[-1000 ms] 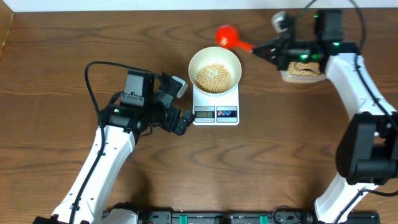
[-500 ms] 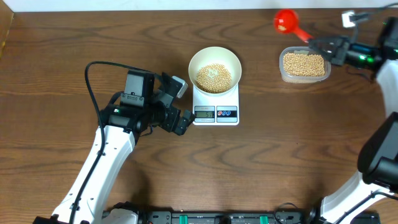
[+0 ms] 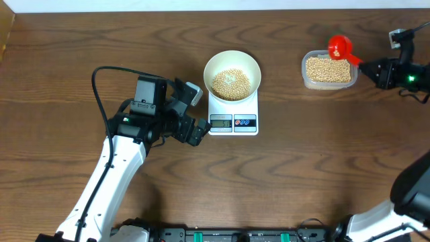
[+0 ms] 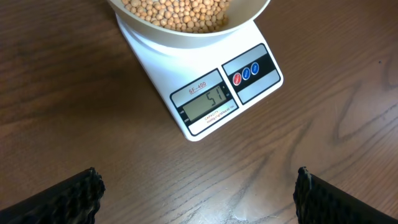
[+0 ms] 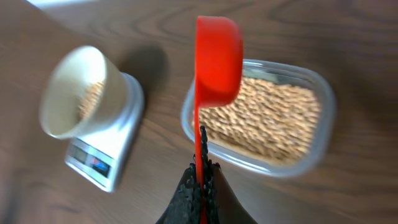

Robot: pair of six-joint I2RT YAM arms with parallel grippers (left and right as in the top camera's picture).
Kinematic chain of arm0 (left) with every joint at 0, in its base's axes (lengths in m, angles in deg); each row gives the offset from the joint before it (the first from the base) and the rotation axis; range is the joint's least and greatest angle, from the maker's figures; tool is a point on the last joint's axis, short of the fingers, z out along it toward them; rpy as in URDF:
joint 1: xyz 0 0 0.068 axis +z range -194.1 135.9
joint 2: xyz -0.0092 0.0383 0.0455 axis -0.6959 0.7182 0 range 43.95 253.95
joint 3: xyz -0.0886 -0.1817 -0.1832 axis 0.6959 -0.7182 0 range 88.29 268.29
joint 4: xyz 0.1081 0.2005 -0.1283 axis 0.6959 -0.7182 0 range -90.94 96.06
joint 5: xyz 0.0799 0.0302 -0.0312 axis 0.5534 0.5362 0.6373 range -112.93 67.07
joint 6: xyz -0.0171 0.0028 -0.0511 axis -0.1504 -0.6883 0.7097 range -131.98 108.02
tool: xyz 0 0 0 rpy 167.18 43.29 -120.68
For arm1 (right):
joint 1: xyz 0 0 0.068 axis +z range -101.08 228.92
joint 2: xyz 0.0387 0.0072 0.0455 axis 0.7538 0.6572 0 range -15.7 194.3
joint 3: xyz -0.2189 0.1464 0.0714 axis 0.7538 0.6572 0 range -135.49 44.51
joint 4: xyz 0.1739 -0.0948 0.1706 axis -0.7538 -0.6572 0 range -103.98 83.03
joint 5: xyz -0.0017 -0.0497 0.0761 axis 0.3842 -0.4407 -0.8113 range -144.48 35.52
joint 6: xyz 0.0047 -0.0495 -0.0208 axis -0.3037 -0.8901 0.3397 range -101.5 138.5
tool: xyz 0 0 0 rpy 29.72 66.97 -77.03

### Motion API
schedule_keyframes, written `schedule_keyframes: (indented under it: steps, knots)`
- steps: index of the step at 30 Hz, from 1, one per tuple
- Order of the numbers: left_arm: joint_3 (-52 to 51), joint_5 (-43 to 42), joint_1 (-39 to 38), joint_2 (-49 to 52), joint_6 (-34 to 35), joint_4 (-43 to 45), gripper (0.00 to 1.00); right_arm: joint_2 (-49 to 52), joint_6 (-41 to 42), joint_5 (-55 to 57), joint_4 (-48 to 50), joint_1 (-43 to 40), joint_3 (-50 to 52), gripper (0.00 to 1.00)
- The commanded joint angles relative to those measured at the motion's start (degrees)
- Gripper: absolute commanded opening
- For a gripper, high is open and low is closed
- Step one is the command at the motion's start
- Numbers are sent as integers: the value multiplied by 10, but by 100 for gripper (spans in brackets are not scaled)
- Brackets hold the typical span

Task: Scoop item into bowl and weigh 50g on scale

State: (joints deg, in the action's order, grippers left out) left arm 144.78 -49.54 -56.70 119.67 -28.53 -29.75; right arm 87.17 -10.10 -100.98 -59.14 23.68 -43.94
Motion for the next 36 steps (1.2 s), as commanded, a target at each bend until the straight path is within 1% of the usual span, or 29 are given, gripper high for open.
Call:
schedule_keyframes:
  steps: [1, 2, 9, 19, 27, 29, 32, 34, 36]
  knots:
    - [0, 3, 0, 2, -3, -2, 100, -17, -70, 141, -12, 35, -8, 1]
    - [0, 3, 0, 2, -3, -2, 100, -16, -73, 181, -12, 56, -7, 1]
    - [0, 3, 0, 2, -3, -2, 100, -16, -90, 312, 9, 128, -7, 1]
    - [0, 3, 0, 2, -3, -2, 100, -16, -93, 429, 23, 183, -7, 1]
    - [0, 3, 0, 2, -3, -2, 100, -16, -99, 459, 40, 205, -7, 1]
    - [0, 3, 0, 2, -3, -2, 100, -17, -99, 483, 46, 208, -7, 1]
    - [0, 3, 0, 2, -3, -2, 100, -25, -126, 519, 55, 223, -7, 1]
    - [0, 3, 0, 2, -3, -2, 100, -33, -126, 508, 65, 229, -7, 1]
    - [0, 3, 0, 2, -3, -2, 100, -42, -122, 464, 77, 233, -7, 1]
